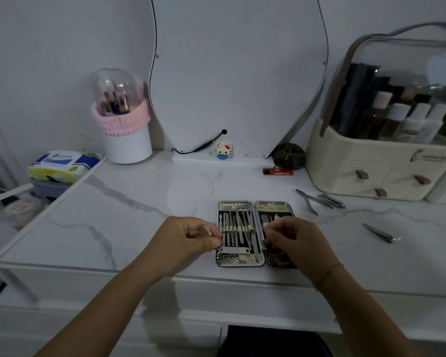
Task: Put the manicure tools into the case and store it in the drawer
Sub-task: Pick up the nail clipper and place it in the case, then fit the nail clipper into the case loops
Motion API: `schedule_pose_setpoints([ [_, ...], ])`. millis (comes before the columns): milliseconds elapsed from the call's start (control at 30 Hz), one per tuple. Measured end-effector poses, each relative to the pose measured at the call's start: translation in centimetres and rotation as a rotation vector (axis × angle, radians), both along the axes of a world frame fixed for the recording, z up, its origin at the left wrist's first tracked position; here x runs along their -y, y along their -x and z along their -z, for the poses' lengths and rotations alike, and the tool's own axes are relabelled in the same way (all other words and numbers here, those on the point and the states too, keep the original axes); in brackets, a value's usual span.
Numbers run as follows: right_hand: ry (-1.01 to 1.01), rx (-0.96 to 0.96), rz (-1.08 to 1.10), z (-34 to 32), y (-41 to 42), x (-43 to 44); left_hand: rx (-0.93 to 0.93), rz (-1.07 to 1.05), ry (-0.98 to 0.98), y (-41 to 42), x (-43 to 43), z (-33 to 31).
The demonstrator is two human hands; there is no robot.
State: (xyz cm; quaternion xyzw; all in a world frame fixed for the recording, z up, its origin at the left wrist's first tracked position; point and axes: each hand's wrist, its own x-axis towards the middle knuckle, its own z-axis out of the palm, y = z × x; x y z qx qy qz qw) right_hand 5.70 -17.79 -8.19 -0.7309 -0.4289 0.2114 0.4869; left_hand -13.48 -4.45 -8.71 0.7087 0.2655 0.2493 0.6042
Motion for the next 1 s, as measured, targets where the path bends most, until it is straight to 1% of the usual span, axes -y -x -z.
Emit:
schedule_pose_setpoints([
  [133, 0.014, 0.024, -0.009, -0.2, 0.0, -0.1, -0.005, -0.051, -0.084, -0.9, 0.4, -0.2],
  [267, 0.019, 0.024, -0.015, -0.3, 0.0, -0.1, -0.019, -0.016, -0.168, -1.9, 0.7, 0.1],
  [367, 0.031, 0.046, -0.032, -0.2, -0.1, 0.0, -0.076, 0.017, -0.273, -2.5, 0.9, 0.0],
  [500, 0.065, 0.088, -0.079, -0.2, -0.2, 0.1, -0.164, 0.068, -0.462, -2.8, 1.0, 0.1],
  [633, 0.069, 0.125, -0.105, -0.3, -0.2, 0.1, -0.206, 0.073, -0.508, -2.9, 1.1, 0.2],
  [733, 0.101, 0.177, -0.163, -0.4, -0.1, 0.2, -0.288, 0.051, -0.579, -2.8, 0.9, 0.1],
  [800, 0.13, 0.198, -0.205, -0.6, 0.3, 0.2, -0.318, 0.042, -0.585, -2.6, 0.7, 0.0],
  [1000, 0.213, 0.34, -0.257, -0.9, 1.0, -0.5, -0.267, 0.05, -0.401, -2.5, 0.5, 0.5],
])
